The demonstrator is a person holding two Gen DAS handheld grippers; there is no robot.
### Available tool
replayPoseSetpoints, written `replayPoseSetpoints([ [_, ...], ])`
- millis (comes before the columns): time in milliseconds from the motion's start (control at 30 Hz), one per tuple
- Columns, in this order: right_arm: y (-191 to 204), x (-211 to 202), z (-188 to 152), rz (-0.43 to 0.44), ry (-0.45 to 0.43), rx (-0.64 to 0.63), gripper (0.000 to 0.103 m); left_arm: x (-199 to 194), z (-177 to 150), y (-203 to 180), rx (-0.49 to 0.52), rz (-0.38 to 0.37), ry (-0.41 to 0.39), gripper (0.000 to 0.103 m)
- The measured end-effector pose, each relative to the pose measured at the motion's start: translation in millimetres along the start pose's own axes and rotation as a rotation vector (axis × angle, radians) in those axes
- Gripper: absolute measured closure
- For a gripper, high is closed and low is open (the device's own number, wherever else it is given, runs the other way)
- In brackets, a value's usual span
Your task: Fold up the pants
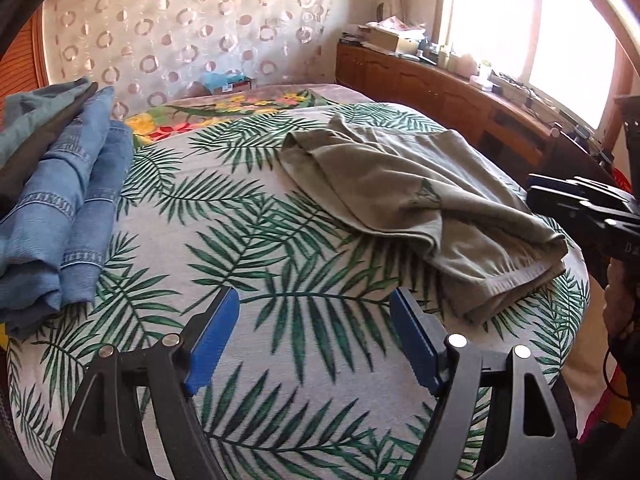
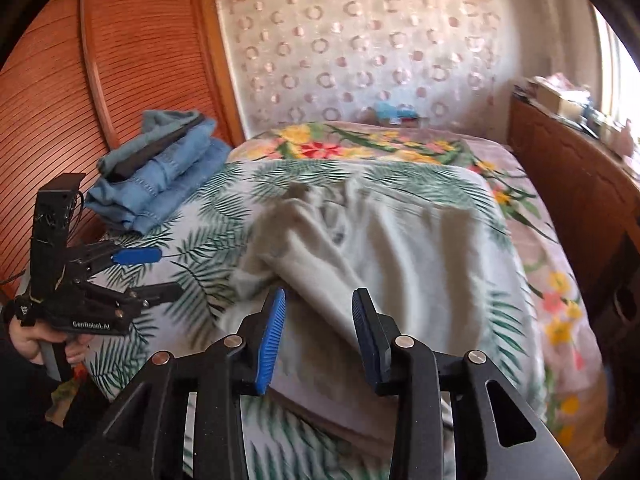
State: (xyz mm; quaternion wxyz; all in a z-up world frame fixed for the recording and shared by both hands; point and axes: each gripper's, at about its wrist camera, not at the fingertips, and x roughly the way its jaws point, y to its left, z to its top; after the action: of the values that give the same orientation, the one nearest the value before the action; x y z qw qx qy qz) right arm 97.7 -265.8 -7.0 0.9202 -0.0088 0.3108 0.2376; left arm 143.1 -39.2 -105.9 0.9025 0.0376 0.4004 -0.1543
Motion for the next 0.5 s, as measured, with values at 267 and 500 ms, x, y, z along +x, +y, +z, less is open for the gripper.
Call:
replayPoseSetpoints([
  [267,21.4,51.6,15.4,0.091,0.064,-0.096,0.067,-3.3,-2.6,8.6,-0.014,0.010,-0.003,0.025],
  [500,33.9,82.4,23.9,0.102,0.116,-0.143,0.067,-2.1,-5.6,10.8,-0.016,0.007,0.000,0.025],
])
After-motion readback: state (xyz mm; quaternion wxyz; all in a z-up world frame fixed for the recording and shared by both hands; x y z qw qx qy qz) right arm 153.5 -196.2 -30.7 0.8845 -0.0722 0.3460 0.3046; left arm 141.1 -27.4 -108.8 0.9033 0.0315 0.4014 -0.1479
